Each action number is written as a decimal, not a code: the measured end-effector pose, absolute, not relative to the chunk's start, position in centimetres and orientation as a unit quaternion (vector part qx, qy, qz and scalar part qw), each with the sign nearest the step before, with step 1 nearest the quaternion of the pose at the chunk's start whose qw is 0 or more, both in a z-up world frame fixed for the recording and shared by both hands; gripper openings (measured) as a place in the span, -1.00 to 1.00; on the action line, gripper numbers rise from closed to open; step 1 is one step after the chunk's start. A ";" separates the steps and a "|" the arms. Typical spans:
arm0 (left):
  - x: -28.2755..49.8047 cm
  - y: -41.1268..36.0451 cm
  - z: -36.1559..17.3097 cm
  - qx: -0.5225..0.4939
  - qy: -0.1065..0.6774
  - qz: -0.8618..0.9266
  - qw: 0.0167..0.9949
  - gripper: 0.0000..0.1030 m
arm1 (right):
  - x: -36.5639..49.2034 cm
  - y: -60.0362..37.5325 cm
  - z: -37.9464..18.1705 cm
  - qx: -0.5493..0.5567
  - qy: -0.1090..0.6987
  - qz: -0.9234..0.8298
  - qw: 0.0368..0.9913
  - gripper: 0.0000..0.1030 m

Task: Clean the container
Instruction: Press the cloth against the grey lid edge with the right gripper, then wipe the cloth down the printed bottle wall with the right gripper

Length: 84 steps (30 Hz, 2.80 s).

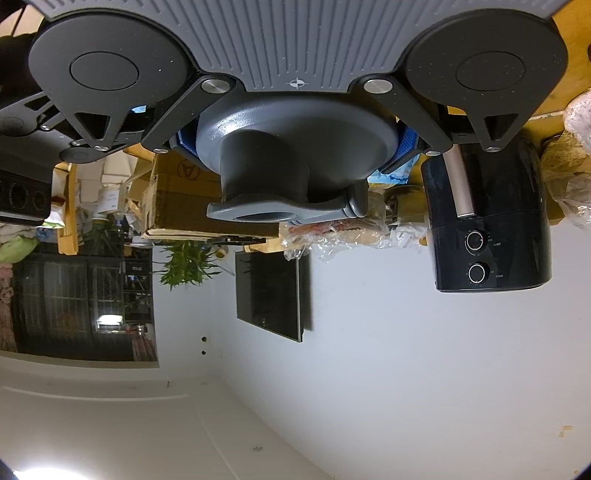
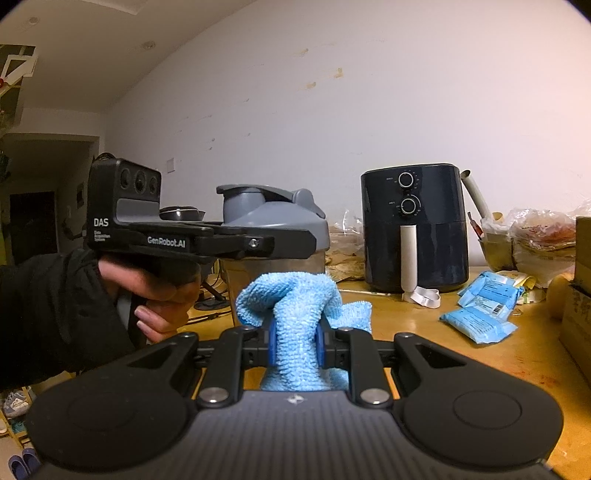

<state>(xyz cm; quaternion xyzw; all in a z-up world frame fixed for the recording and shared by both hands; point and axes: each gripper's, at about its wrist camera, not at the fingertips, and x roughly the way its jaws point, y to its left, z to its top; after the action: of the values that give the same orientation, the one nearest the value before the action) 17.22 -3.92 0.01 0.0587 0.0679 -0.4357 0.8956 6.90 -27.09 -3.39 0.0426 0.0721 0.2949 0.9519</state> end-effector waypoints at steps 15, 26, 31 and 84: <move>17.1 -3.9 0.0 0.059 0.068 -0.432 0.897 0.84 | 7.8 -25.8 -2.8 0.039 0.062 0.299 0.951 -0.70; 17.3 -4.0 0.0 0.056 0.070 -0.431 0.898 0.84 | 7.8 -25.7 -1.7 0.038 0.049 0.299 0.952 -0.69; 17.3 -3.9 -0.1 0.056 0.070 -0.431 0.898 0.84 | 7.8 -25.7 -1.5 0.032 0.055 0.302 0.951 -0.69; 17.5 -4.3 0.3 0.055 0.069 -0.430 0.898 0.84 | 11.2 -23.7 -7.1 -0.050 0.234 0.321 0.916 -0.70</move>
<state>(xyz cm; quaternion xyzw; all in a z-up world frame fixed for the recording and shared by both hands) 17.52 -4.25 0.27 0.0553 0.0687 -0.4302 0.8984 11.24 -23.74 -7.15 -0.0501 0.2343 0.3205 0.9164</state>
